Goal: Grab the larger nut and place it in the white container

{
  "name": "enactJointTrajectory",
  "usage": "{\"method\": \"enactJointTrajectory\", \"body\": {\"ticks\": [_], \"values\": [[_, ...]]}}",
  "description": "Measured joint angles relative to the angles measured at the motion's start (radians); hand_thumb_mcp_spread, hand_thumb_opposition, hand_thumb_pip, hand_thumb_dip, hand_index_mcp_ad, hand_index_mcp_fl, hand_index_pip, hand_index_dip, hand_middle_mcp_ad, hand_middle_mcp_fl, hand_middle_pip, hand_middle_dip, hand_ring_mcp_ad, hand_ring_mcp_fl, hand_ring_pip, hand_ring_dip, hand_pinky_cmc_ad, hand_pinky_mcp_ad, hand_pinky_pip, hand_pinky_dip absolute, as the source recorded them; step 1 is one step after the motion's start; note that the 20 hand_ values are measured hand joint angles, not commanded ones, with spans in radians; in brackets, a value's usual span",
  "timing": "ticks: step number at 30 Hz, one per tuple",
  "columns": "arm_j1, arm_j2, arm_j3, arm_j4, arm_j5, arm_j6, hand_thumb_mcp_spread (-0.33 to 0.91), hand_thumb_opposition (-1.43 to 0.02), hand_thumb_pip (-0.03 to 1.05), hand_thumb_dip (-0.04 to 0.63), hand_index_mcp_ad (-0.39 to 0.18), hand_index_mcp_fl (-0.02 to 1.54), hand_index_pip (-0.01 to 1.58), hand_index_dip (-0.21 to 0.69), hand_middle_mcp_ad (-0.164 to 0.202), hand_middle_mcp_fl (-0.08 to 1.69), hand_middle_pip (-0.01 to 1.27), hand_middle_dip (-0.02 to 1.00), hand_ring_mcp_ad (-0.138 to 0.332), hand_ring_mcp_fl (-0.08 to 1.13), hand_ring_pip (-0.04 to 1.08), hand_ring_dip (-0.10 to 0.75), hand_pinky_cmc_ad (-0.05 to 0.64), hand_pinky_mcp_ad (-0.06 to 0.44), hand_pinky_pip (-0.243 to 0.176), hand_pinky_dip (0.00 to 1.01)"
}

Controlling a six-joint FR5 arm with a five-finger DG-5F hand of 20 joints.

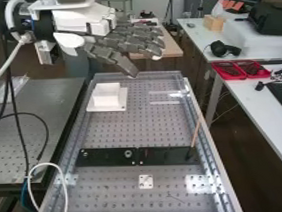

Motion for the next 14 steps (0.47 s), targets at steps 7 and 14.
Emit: {"method": "enactJointTrajectory", "body": {"ticks": [7,14], "values": [[0.017,0.012,-0.002,-0.001,0.012,-0.007,0.14,-0.83,0.65,0.169,-0.089,0.05,0.18,0.052,0.087,0.00,0.14,0.25,0.176,0.00,0.09,0.134,0.365,0.311,-0.124,0.72],[0.033,0.018,0.004,-0.015,0.034,-0.014,0.14,-0.83,0.65,0.157,-0.089,0.05,0.16,0.056,0.087,0.00,0.14,0.25,0.176,0.00,0.09,0.134,0.365,0.311,-0.124,0.72]]}}
